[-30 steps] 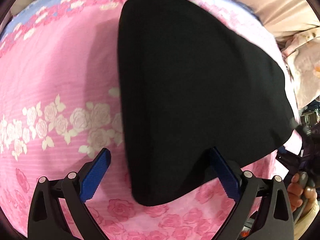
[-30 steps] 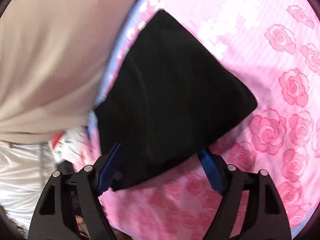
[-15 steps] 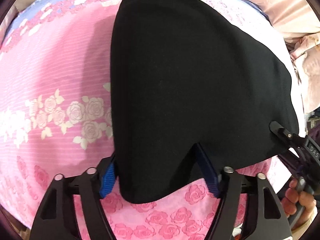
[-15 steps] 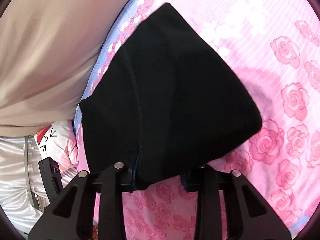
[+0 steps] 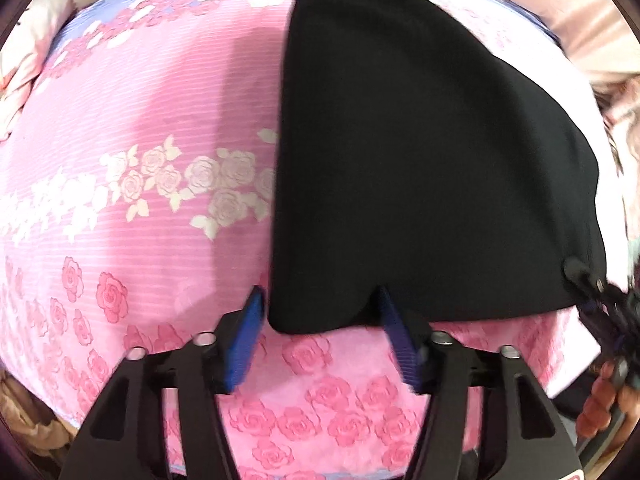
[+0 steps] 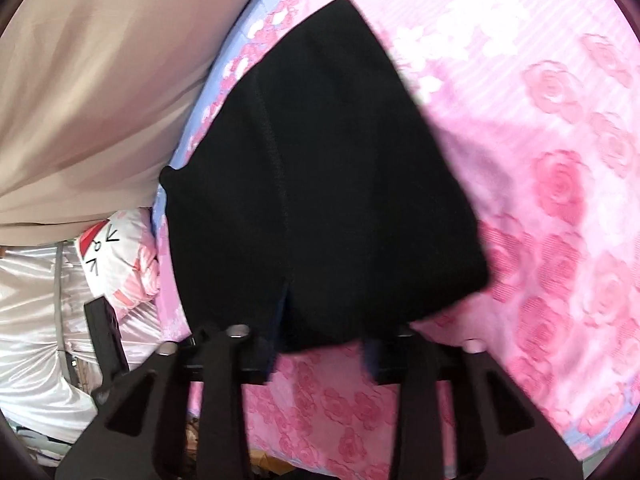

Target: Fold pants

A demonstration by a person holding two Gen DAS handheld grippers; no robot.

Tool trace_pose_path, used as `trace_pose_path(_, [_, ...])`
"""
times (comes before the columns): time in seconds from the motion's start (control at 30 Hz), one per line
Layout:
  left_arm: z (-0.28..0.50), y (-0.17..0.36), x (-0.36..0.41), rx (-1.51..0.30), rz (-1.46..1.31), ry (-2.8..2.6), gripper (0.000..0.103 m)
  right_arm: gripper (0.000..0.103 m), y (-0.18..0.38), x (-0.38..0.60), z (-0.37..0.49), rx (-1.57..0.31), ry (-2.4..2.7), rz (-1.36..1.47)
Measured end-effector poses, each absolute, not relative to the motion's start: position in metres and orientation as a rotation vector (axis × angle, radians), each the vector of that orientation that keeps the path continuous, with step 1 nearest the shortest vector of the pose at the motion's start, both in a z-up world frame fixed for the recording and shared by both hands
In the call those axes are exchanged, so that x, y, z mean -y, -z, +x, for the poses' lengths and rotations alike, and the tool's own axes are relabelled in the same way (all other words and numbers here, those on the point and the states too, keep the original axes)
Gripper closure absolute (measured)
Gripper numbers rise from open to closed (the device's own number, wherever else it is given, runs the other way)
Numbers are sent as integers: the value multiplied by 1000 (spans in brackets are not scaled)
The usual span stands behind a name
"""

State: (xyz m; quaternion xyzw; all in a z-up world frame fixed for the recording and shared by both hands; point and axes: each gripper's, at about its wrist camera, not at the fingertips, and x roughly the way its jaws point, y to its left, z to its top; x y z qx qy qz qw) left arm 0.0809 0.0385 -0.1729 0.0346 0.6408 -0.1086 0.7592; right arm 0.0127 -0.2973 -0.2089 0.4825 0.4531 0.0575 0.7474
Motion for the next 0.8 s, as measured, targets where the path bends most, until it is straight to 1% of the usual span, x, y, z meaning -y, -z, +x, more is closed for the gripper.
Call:
trace_pose_path(0.03, [88, 178, -41, -1386, 77, 198, 20, 55, 205, 301, 7, -983, -111, 1031])
trace_pose_path(0.07, [93, 182, -46, -1388, 65, 177, 17, 56, 196, 308, -3, -965, -87, 980])
trace_pose_path(0.1, [100, 187, -55, -1406, 14, 181, 15, 55, 187, 316, -11, -961, -40, 908])
trace_pose_path(0.17, [107, 192, -69, -1440, -65, 193, 15, 52, 167, 335, -22, -949, 58, 761])
trace_pose_path(0.2, [107, 185, -76, -1453, -97, 195, 20, 50, 158, 342, -23, -932, 73, 708])
trace_pose_path(0.27, [103, 157, -87, -1398, -160, 236, 22, 18, 141, 357, -12, -880, 60, 628])
trace_pose_path(0.3, [101, 137, -94, -1340, -195, 274, 19, 15, 140, 361, -4, -866, 30, 627])
trace_pose_path(0.37, [109, 115, -99, -1283, -210, 301, 18, 16, 152, 366, 25, -854, -100, 674])
trace_pose_path(0.4, [119, 113, -99, -1267, -207, 318, 14, 16, 160, 361, 41, -867, -150, 698])
trace_pose_path(0.43, [125, 115, -99, -1271, -208, 338, 14, 16, 170, 360, 53, -888, -185, 709])
trace_pose_path(0.5, [144, 134, -95, -1333, -240, 442, 14, 17, 190, 354, 75, -907, -268, 732])
trace_pose_path(0.53, [151, 142, -94, -1347, -239, 455, 15, 20, 198, 354, 81, -904, -312, 753])
trace_pose_path(0.57, [157, 148, -91, -1350, -224, 459, 16, 26, 203, 348, 90, -904, -351, 774])
trace_pose_path(0.6, [165, 155, -86, -1351, -191, 473, 16, 28, 208, 345, 97, -906, -387, 781])
trace_pose_path(0.67, [176, 165, -83, -1342, -156, 474, 16, 30, 213, 338, 107, -889, -422, 750])
trace_pose_path(0.77, [176, 181, -83, -1339, -172, 534, 16, 32, 212, 334, 120, -860, -479, 776])
trace_pose_path(0.8, [177, 186, -81, -1334, -173, 556, 15, 32, 212, 334, 121, -856, -488, 767])
